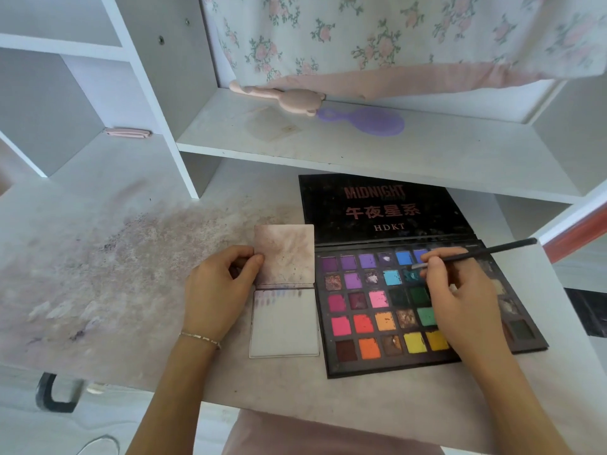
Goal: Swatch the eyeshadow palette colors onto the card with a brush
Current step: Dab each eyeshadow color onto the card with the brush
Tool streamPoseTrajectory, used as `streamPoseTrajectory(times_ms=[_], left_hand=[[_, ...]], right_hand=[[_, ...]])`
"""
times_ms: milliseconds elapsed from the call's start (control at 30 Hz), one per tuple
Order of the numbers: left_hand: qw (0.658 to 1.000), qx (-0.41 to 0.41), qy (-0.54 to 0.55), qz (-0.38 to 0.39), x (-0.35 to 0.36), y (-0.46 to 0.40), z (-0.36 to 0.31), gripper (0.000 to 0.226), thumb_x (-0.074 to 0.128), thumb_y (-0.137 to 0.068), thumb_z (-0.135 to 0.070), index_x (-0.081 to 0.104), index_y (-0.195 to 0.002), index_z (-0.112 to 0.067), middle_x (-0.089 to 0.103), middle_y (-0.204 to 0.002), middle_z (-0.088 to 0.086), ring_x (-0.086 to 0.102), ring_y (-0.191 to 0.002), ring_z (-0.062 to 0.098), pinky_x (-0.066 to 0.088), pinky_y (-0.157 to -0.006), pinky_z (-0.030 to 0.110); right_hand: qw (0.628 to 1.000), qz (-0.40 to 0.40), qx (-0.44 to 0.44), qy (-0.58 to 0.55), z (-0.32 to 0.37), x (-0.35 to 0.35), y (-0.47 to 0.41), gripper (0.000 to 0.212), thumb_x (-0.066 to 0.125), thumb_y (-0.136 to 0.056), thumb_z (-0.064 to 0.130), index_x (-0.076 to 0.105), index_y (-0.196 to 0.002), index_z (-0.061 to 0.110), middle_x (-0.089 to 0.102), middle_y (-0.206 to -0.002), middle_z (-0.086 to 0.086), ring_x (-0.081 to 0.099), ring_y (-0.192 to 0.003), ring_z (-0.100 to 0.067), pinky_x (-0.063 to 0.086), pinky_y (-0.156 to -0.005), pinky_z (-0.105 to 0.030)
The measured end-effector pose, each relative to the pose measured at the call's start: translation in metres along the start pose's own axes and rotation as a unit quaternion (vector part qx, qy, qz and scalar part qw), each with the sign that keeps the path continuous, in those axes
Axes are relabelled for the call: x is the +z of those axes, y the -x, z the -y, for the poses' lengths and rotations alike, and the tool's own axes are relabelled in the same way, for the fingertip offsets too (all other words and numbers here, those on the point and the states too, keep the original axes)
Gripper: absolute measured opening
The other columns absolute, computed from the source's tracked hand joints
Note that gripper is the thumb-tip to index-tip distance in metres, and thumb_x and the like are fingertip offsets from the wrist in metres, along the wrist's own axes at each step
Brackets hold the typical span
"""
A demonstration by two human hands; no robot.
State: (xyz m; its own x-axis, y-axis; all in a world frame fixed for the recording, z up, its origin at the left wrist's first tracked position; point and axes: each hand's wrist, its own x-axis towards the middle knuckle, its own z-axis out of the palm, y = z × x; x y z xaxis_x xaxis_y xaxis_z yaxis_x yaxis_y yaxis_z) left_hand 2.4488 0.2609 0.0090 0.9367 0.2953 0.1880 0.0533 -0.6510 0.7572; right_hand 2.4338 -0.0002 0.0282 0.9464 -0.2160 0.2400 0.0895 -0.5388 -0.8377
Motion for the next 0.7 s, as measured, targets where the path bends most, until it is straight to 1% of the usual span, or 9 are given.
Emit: streamPoseTrajectory(times_ms=[33, 100, 133, 200, 267, 367, 433, 567, 700], left_hand=[[1.000, 0.003, 0.000, -0.003, 0.000, 0.000, 0.000, 0.007, 0.064, -0.082, -0.024, 0.070, -0.083, -0.019, 0.057, -0.065, -0.019, 0.052, -0.064, -0.004, 0.036, -0.060, 0.012], [1.000, 0.007, 0.001, -0.009, 0.000, 0.001, -0.001, 0.006, 0.065, -0.081, -0.022, 0.070, -0.082, -0.019, 0.055, -0.064, -0.020, 0.051, -0.063, -0.004, 0.037, -0.060, 0.013], [1.000, 0.008, 0.001, -0.009, 0.000, 0.001, -0.001, 0.005, 0.065, -0.081, -0.022, 0.069, -0.082, -0.020, 0.055, -0.064, -0.021, 0.051, -0.063, -0.004, 0.037, -0.060, 0.014], [1.000, 0.007, -0.001, -0.008, 0.000, 0.001, -0.001, 0.005, 0.065, -0.081, -0.022, 0.070, -0.082, -0.020, 0.055, -0.063, -0.022, 0.051, -0.064, -0.004, 0.038, -0.060, 0.015], [1.000, 0.006, 0.000, -0.008, 0.001, 0.000, -0.001, 0.006, 0.065, -0.081, -0.022, 0.070, -0.083, -0.019, 0.055, -0.063, -0.021, 0.051, -0.064, -0.003, 0.039, -0.060, 0.016], [1.000, 0.008, 0.001, -0.009, 0.002, 0.000, -0.001, 0.005, 0.065, -0.081, -0.021, 0.070, -0.083, -0.019, 0.055, -0.064, -0.022, 0.052, -0.065, -0.003, 0.039, -0.060, 0.015], [1.000, 0.009, 0.003, -0.009, 0.002, 0.001, -0.001, 0.005, 0.065, -0.081, -0.021, 0.069, -0.083, -0.020, 0.056, -0.064, -0.022, 0.053, -0.065, -0.002, 0.040, -0.060, 0.016], [1.000, 0.004, 0.006, -0.008, 0.002, 0.001, -0.001, 0.004, 0.065, -0.082, -0.022, 0.069, -0.081, -0.022, 0.057, -0.064, -0.020, 0.054, -0.065, -0.001, 0.042, -0.060, 0.020], [1.000, 0.005, 0.006, -0.007, 0.002, 0.001, 0.001, 0.004, 0.064, -0.082, -0.021, 0.068, -0.081, -0.023, 0.057, -0.065, -0.019, 0.053, -0.064, 0.002, 0.042, -0.062, 0.026]], right_hand=[[1.000, -0.002, -0.002, 0.003, -0.001, 0.000, -0.001, 0.026, 0.045, -0.091, 0.015, 0.046, -0.078, 0.038, 0.057, -0.079, 0.016, 0.054, -0.081, 0.017, 0.042, -0.051, -0.009], [1.000, -0.017, 0.002, -0.006, -0.002, -0.001, -0.003, 0.027, 0.046, -0.091, 0.014, 0.046, -0.077, 0.038, 0.057, -0.079, 0.017, 0.058, -0.078, 0.009, 0.044, -0.049, -0.009], [1.000, -0.023, 0.008, -0.011, -0.004, -0.002, -0.004, 0.027, 0.046, -0.091, 0.015, 0.046, -0.077, 0.037, 0.057, -0.079, 0.017, 0.059, -0.076, 0.005, 0.044, -0.051, -0.012], [0.999, -0.028, 0.013, -0.006, -0.008, -0.004, -0.004, 0.024, 0.046, -0.091, 0.015, 0.047, -0.079, 0.036, 0.056, -0.079, 0.017, 0.056, -0.077, 0.003, 0.043, -0.054, -0.018], [1.000, -0.024, 0.009, 0.013, -0.013, -0.005, -0.004, 0.018, 0.046, -0.091, 0.014, 0.049, -0.083, 0.029, 0.056, -0.078, 0.017, 0.054, -0.076, 0.004, 0.041, -0.055, -0.017], [0.999, -0.013, 0.001, 0.035, -0.015, -0.002, -0.005, 0.013, 0.048, -0.090, 0.011, 0.052, -0.086, 0.022, 0.055, -0.075, 0.017, 0.053, -0.073, 0.006, 0.041, -0.050, -0.006], [0.999, -0.003, -0.003, 0.033, -0.015, -0.001, -0.005, 0.016, 0.049, -0.090, 0.010, 0.053, -0.084, 0.024, 0.056, -0.075, 0.018, 0.055, -0.072, 0.008, 0.040, -0.055, 0.000], [0.999, 0.022, -0.018, 0.038, -0.014, -0.001, -0.004, 0.029, 0.050, -0.088, 0.011, 0.048, -0.077, 0.037, 0.056, -0.074, 0.018, 0.051, -0.079, 0.021, 0.039, -0.059, 0.001], [0.998, 0.017, -0.024, 0.056, -0.015, 0.000, -0.004, 0.027, 0.050, -0.089, 0.011, 0.047, -0.078, 0.036, 0.053, -0.073, 0.020, 0.050, -0.080, 0.022, 0.039, -0.060, 0.001]])
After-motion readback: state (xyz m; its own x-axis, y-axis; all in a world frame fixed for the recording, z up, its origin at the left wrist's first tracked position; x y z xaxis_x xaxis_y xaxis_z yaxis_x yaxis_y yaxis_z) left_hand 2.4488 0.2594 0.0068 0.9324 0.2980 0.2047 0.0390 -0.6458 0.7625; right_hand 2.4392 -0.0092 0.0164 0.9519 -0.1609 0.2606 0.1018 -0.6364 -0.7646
